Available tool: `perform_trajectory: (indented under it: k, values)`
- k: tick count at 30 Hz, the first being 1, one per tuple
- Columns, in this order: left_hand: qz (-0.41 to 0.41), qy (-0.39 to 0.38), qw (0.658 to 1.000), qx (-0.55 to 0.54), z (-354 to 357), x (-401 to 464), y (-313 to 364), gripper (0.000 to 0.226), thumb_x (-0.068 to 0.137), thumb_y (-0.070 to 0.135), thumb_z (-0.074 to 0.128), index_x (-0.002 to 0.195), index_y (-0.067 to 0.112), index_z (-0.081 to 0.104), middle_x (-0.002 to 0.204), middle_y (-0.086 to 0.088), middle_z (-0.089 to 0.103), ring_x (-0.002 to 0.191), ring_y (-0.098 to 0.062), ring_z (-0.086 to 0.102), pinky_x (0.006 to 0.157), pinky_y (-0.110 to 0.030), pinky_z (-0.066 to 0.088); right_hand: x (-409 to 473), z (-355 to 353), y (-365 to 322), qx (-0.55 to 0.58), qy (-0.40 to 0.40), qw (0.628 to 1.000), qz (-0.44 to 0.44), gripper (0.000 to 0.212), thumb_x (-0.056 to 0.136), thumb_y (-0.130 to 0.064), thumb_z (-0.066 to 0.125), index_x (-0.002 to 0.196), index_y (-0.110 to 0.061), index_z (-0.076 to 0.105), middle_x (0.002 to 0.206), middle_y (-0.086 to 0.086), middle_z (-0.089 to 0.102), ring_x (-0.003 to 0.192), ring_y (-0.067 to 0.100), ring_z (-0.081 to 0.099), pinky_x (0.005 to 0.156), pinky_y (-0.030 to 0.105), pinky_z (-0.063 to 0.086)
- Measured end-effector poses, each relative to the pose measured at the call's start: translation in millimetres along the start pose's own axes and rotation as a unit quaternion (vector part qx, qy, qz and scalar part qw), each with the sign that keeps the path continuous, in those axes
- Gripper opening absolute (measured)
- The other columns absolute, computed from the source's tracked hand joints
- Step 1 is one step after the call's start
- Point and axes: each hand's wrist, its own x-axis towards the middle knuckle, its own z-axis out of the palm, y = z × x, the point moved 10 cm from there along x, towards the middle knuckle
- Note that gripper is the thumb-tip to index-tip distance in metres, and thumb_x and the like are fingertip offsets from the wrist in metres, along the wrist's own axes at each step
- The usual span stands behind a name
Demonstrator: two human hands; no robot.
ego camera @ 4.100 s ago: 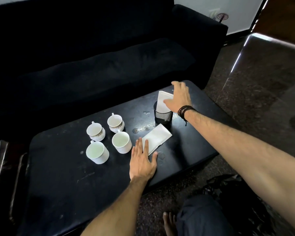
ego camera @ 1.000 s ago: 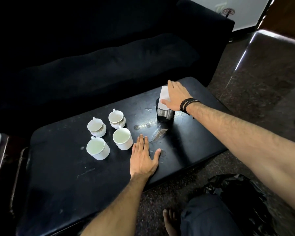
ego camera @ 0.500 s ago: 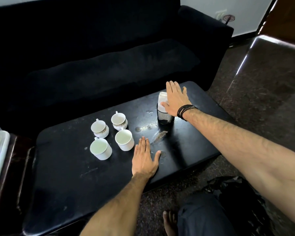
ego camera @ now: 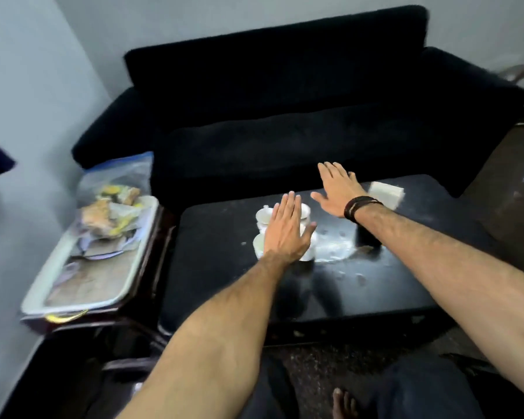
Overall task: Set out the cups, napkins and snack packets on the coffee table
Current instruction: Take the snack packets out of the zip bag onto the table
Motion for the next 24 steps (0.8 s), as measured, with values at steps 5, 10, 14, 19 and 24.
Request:
perform_trajectory:
  k: [5, 10, 14, 19, 24]
  values:
    - [-0.105, 0.004, 0.994, 0.028, -53.1, -58.6, -124.2, 0.076, 0.100, 0.053, 0.027, 0.156, 0.006, 0.005, 0.165, -0.010, 0.002, 0.152, -0.019, -0.004, 0.123, -0.034, -0.003, 11.3, 23.4, -134.2, 0.033, -0.019, 0.995, -0.093, 0.076, 0.095, -0.043, 0.050, 0.155, -0.014, 0.012, 0.160, 0.009, 0.022, 0.149, 0.027, 0.016, 0.115, 0.052, 0.025]
    - [-0.231, -0.008, 0.971, 0.052, -81.8, -126.2, -251.6, 0.076, 0.100, 0.050, 0.031, 0.156, 0.005, 0.005, 0.165, -0.013, 0.004, 0.152, -0.023, -0.001, 0.124, -0.038, 0.000, 17.5, 56.1, -267.6, 0.058, -0.055, 0.980, -0.183, 0.074, 0.093, -0.044, 0.052, 0.153, -0.014, 0.019, 0.154, 0.010, 0.033, 0.143, 0.029, 0.028, 0.112, 0.048, 0.034]
    - [-0.320, -0.008, 0.946, 0.044, -89.8, -164.6, -337.7, 0.077, 0.100, 0.053, 0.028, 0.156, 0.007, 0.003, 0.165, -0.013, 0.003, 0.152, -0.024, -0.001, 0.123, -0.039, 0.001, 28.6, 88.7, -344.7, 0.105, -0.085, 0.969, -0.204, 0.072, 0.092, -0.045, 0.053, 0.150, -0.014, 0.025, 0.150, 0.012, 0.037, 0.138, 0.031, 0.035, 0.108, 0.044, 0.036]
    - [-0.411, -0.080, 0.908, 0.009, -60.5, -191.9, -409.9, 0.082, 0.098, 0.063, 0.020, 0.156, 0.012, -0.007, 0.163, -0.014, -0.011, 0.151, -0.029, -0.009, 0.121, -0.044, -0.005, 56.8, 134.6, -398.3, 0.160, -0.125, 0.962, -0.181, 0.072, 0.090, -0.047, 0.057, 0.146, -0.011, 0.031, 0.144, 0.014, 0.043, 0.134, 0.032, 0.041, 0.106, 0.045, 0.040]
    - [-0.450, -0.097, 0.887, -0.021, -35.3, -199.4, -424.3, 0.092, 0.087, 0.077, 0.002, 0.157, 0.017, 0.002, 0.164, -0.010, -0.008, 0.151, -0.031, -0.009, 0.120, -0.053, -0.004, 106.5, 156.5, -423.2, 0.255, -0.142, 0.949, -0.115, 0.075, 0.087, -0.045, 0.063, 0.144, -0.006, 0.032, 0.144, 0.017, 0.044, 0.132, 0.032, 0.045, 0.106, 0.040, 0.041]
